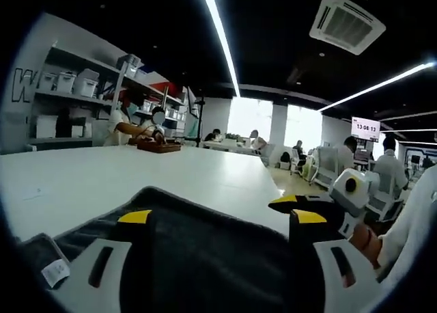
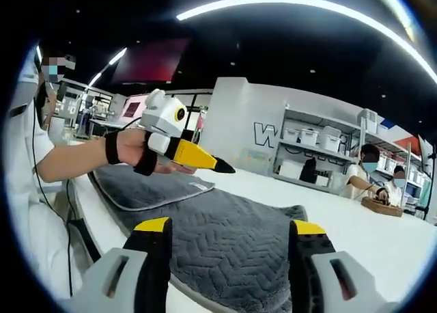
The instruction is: Open the folded towel by lifting each exposed corner and separating the folded layers until the towel lies flat within the target outline without major curled edges
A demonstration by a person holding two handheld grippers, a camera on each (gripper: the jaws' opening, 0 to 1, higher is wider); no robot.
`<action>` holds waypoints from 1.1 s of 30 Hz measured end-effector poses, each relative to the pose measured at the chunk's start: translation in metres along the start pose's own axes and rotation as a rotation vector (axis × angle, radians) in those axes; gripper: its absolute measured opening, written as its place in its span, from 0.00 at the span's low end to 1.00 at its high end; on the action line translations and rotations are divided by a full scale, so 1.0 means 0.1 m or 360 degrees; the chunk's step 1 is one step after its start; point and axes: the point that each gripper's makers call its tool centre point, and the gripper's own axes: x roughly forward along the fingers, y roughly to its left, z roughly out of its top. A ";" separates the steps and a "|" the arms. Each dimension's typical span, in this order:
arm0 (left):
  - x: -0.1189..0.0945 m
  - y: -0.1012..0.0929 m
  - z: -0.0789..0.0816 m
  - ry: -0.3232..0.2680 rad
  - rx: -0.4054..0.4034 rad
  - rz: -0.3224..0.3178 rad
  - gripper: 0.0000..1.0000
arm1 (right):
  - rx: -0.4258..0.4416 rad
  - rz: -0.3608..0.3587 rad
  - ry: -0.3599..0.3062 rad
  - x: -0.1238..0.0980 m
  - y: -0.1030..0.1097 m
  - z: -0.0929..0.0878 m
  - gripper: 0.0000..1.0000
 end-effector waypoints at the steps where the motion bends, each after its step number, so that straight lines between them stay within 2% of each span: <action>1: -0.03 -0.02 0.00 0.0004 0.0033 -0.0004 0.78 | 0.0001 0.0004 -0.0002 0.00 0.01 0.00 0.68; 6: -0.16 -0.05 -0.05 0.0017 0.0099 0.0023 0.78 | 0.0003 0.0028 0.0002 0.04 0.06 0.00 0.67; 16: -0.33 -0.19 -0.08 -0.0024 0.0062 0.0001 0.78 | 0.0017 0.0061 -0.0026 0.07 0.13 0.06 0.65; 20: -0.43 -0.30 -0.15 -0.0014 0.0081 -0.0012 0.78 | 0.0006 0.0091 -0.0027 0.10 0.19 0.07 0.65; 26: -0.53 -0.43 -0.21 -0.0057 0.0071 -0.0011 0.77 | 0.0013 0.0122 -0.0029 0.15 0.25 0.06 0.64; 28: -0.54 -0.45 -0.26 -0.0030 0.0096 -0.0003 0.77 | 0.0015 0.0127 -0.0026 0.15 0.27 0.06 0.64; 33: -0.60 -0.46 -0.27 -0.0055 0.0076 0.0005 0.77 | 0.0003 0.0140 -0.0037 0.13 0.30 0.09 0.64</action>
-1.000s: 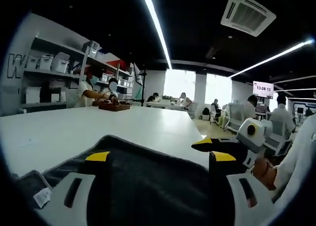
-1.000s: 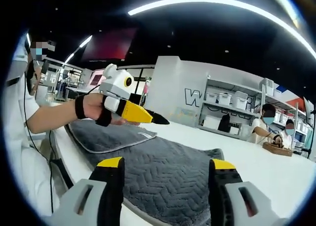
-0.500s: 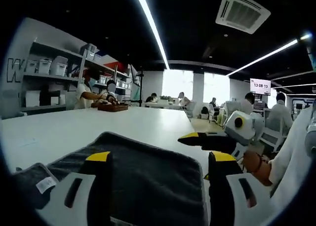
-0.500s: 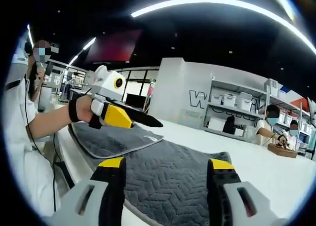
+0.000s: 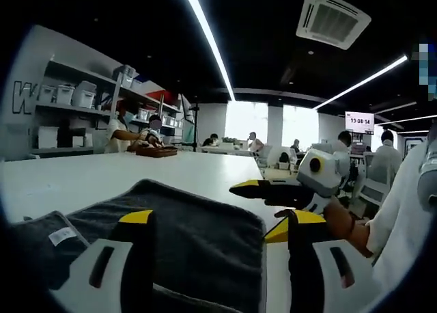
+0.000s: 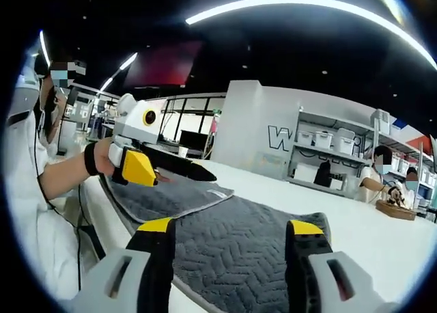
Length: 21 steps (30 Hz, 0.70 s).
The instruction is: Open the folded towel by lifting each exposed corner and separating the folded layers until the towel lies flat within the target outline without major curled edges
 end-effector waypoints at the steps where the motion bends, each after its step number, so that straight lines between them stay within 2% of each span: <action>1: -0.01 0.00 -0.01 0.0005 0.0010 0.0007 0.77 | -0.0003 0.0000 -0.0005 0.00 0.00 0.01 0.64; 12: -0.23 -0.03 -0.09 0.0020 0.0057 0.0071 0.77 | 0.0002 0.0006 -0.0006 0.01 0.01 0.00 0.61; 14: -0.29 0.02 -0.04 -0.0042 0.0044 0.0117 0.77 | -0.0001 0.0033 -0.0002 0.04 0.06 0.00 0.61; 17: -0.37 0.01 -0.03 -0.0068 0.0016 0.0111 0.77 | -0.0008 0.0055 -0.0006 0.05 0.11 0.00 0.61; 18: -0.40 0.01 -0.03 -0.0095 -0.0033 0.0109 0.77 | -0.0009 0.0059 -0.0006 0.06 0.12 0.01 0.61; 21: -0.46 0.01 -0.03 -0.0107 -0.0030 0.0132 0.77 | -0.0002 0.0081 -0.0015 0.07 0.15 0.02 0.60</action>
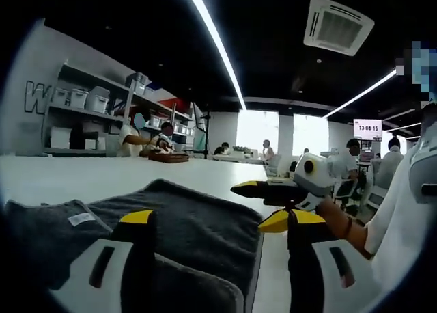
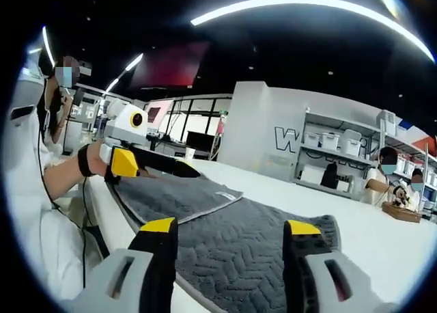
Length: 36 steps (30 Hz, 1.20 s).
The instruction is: Open the folded towel by lifting each exposed corner and separating the folded layers until the towel lies flat within the target outline without major curled edges
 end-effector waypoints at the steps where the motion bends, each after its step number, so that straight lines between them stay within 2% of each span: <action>1: -0.02 0.00 0.00 0.0001 0.0015 0.0012 0.77 | 0.0002 0.0014 -0.0010 0.01 0.02 0.01 0.59; 4: -0.10 0.04 -0.02 0.0015 0.0023 0.0063 0.77 | 0.0012 0.0039 -0.0015 0.02 0.05 0.01 0.57; 6: -0.14 0.03 -0.04 0.0008 0.0026 0.0061 0.77 | 0.0012 0.0040 -0.0019 0.02 0.06 0.00 0.57; 8: -0.17 -0.01 -0.08 0.0019 0.0035 0.0017 0.78 | 0.0015 0.0047 -0.0021 0.02 0.07 0.00 0.56; 12: -0.24 -0.02 -0.12 0.0040 0.0024 0.0042 0.77 | 0.0043 0.0059 -0.0035 0.01 0.07 -0.01 0.55; 16: -0.28 -0.03 -0.15 0.0058 0.0087 0.0073 0.73 | 0.0030 0.0046 -0.0011 0.02 0.05 -0.05 0.55; 19: -0.28 -0.03 -0.22 0.0093 0.0115 0.0084 0.72 | 0.0036 0.0062 -0.0029 0.02 0.07 -0.02 0.54; 23: -0.30 -0.03 -0.30 0.0154 0.0202 0.0108 0.62 | 0.0051 0.0071 -0.0039 0.03 0.08 -0.01 0.53; 26: -0.32 -0.02 -0.33 0.0200 0.0248 0.0147 0.61 | 0.0057 0.0073 -0.0043 0.04 0.09 0.00 0.53; 28: -0.36 -0.03 -0.36 0.0245 0.0270 0.0170 0.57 | 0.0063 0.0076 -0.0048 0.03 0.09 0.00 0.53; 30: -0.38 -0.04 -0.44 0.0323 0.0349 0.0181 0.53 | 0.0060 0.0073 -0.0043 0.03 0.09 -0.01 0.53; 33: -0.37 -0.03 -0.46 0.0338 0.0394 0.0208 0.52 | 0.0064 0.0077 -0.0046 0.03 0.10 -0.01 0.52; 36: -0.38 -0.02 -0.54 0.0377 0.0380 0.0207 0.50 | 0.0062 0.0088 -0.0035 0.03 0.12 -0.03 0.52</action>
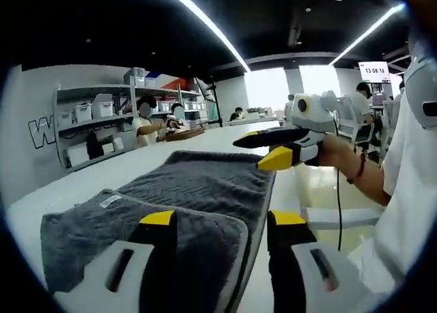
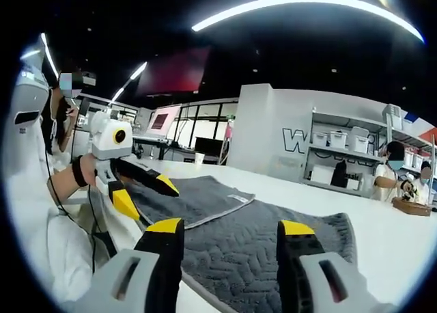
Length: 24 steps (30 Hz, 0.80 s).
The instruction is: Open the folded towel by lifting each exposed corner and separating the folded layers until the towel lies flat within the target outline without major curled edges
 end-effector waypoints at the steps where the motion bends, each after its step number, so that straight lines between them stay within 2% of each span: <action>1: 0.01 0.01 -0.03 0.0015 0.0004 0.0016 0.49 | -0.0002 0.0000 0.0001 0.00 0.00 0.00 0.52; 7: 0.00 0.05 -0.07 0.0048 0.0055 0.0057 0.48 | 0.0009 -0.0008 -0.0013 -0.01 -0.01 0.02 0.52; 9: 0.01 0.06 -0.13 0.0098 0.0093 0.0078 0.49 | 0.0007 -0.0005 -0.0011 -0.01 -0.01 0.01 0.52; 11: 0.01 0.11 -0.17 0.0158 0.0183 0.0146 0.49 | 0.0012 -0.0001 -0.0013 0.00 0.01 0.01 0.52; 16: 0.03 0.11 -0.17 0.0140 0.0145 0.0127 0.49 | 0.0014 0.0006 -0.0010 0.02 0.03 0.00 0.51; 24: 0.02 0.17 -0.16 0.0131 0.0164 0.0191 0.50 | 0.0020 0.0011 -0.0019 0.03 0.05 0.01 0.51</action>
